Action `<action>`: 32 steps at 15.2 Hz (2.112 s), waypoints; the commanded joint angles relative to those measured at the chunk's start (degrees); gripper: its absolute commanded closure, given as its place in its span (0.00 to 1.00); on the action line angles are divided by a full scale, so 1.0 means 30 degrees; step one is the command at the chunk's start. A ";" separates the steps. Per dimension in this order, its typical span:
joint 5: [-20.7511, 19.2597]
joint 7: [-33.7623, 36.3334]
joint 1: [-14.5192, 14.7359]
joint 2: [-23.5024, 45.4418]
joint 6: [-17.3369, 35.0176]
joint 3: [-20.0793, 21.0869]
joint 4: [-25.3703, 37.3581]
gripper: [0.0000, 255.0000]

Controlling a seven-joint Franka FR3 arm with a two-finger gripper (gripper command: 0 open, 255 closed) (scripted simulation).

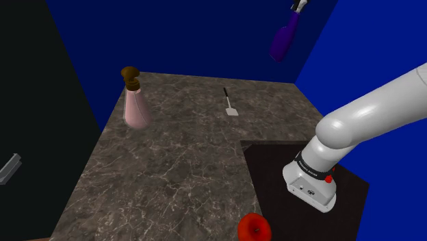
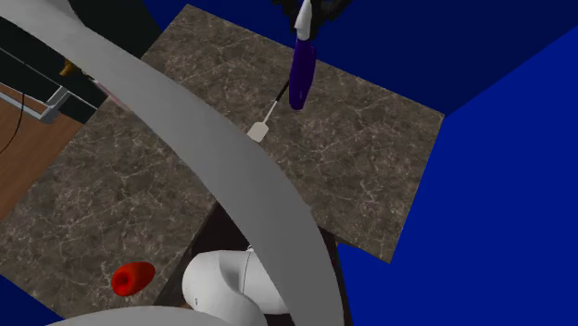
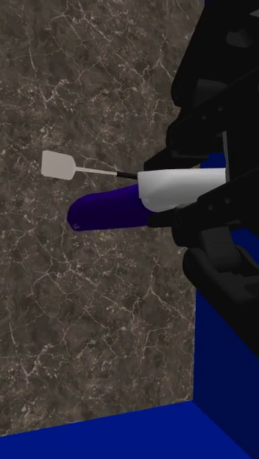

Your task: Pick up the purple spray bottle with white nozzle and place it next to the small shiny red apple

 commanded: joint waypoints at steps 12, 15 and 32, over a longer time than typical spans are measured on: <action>0.1691 0.4977 0.0977 -0.5295 -0.1552 0.3987 -0.3858 1.00; 0.2414 0.6199 0.1194 -0.6206 -0.1994 0.5009 -0.4290 1.00; 0.7645 1.3751 0.1883 -0.8507 -0.4089 1.1381 -0.3237 1.00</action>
